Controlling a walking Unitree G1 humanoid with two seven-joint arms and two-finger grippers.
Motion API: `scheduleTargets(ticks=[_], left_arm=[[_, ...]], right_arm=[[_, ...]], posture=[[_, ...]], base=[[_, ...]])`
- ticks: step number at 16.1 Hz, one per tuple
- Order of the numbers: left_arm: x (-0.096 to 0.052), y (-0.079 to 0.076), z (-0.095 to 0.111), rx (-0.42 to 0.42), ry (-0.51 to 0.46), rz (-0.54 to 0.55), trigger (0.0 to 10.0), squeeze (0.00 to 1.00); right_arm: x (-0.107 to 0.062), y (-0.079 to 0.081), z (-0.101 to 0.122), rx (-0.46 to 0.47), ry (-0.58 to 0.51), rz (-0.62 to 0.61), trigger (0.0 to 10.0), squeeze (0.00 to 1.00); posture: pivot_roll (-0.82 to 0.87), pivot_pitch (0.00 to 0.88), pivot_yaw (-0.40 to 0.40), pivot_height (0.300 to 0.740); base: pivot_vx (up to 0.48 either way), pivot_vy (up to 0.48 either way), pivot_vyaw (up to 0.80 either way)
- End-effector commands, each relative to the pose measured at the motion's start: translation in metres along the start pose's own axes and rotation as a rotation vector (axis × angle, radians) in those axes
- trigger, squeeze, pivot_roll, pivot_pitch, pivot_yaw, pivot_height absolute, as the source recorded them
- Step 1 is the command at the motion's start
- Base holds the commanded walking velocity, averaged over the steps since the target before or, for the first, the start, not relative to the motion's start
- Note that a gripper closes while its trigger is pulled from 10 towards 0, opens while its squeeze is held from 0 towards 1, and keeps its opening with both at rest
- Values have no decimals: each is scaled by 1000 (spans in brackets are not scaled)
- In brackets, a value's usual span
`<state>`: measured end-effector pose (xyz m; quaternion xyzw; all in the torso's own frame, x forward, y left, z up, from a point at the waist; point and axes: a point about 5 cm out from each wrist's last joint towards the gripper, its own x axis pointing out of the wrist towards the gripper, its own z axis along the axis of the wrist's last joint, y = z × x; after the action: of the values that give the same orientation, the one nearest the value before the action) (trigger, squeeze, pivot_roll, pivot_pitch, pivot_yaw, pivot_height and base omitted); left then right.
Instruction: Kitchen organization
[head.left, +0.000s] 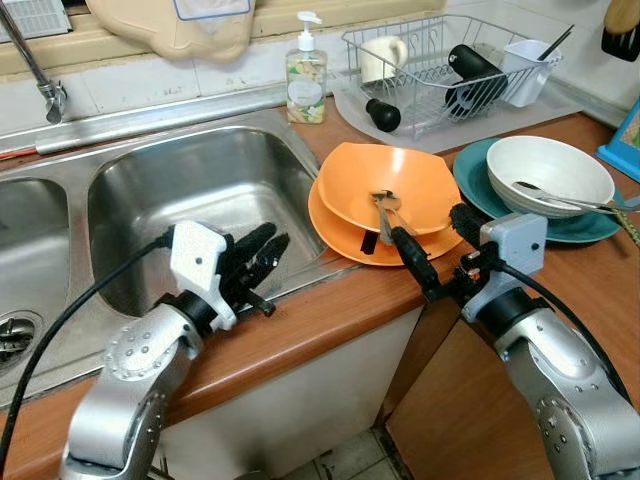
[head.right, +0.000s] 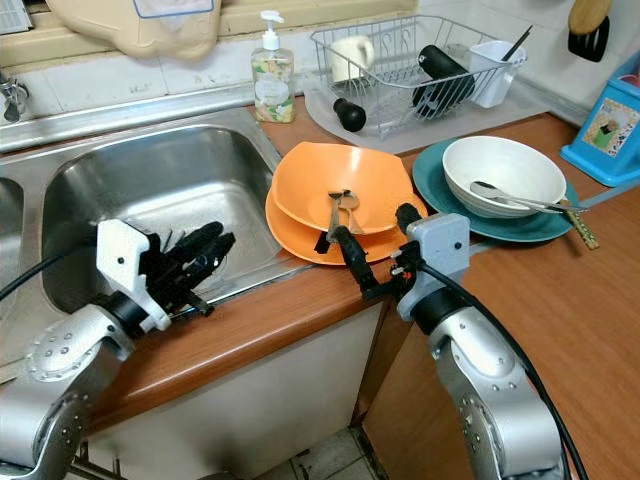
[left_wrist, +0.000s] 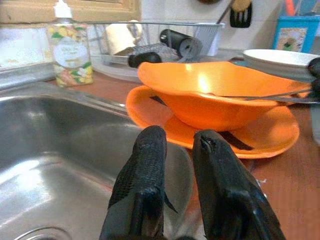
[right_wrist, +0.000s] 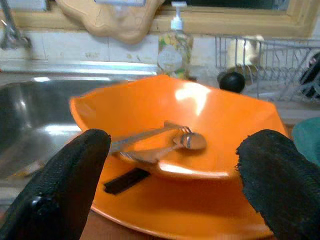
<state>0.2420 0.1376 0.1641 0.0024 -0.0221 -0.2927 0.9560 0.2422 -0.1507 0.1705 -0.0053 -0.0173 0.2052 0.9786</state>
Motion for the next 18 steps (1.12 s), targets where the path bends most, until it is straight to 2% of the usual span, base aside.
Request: scheduleTargets(ticks=[1, 2, 3, 4, 5, 18], left_arm=[[3, -8, 5, 10, -14, -31, 10000, 0], [4, -9, 4, 11, -12, -35, 10000, 0], [7, -15, 4, -1, -10, -62, 10000, 0], [7, -17, 4, -2, -9, -69, 10000, 0], [8, -21, 3, 2, -5, -86, 10000, 0], [9, -30, 1, -7, -5, -115, 10000, 0]], right_arm=[[4, -1, -2, -21, 19, 4, 4510, 0], [5, -2, -2, -22, 20, -4, 3529, 0], [7, -5, -3, -12, 17, -23, 1843, 0], [7, -6, -3, -10, 14, -26, 1216, 0], [10, -6, -2, -2, 4, -24, 78, 0], [15, -6, -4, 21, -8, -1, 0, 0]], posture=[[-174, 0, 41, 740], [-173, 0, 40, 740], [-169, 0, 40, 740], [-168, 0, 40, 740], [-164, 0, 42, 740], [-153, 0, 18, 740]], base=[[0, 0, 0], [0, 0, 0], [0, 0, 0], [0, 0, 0], [0, 0, 0], [0, 0, 0]])
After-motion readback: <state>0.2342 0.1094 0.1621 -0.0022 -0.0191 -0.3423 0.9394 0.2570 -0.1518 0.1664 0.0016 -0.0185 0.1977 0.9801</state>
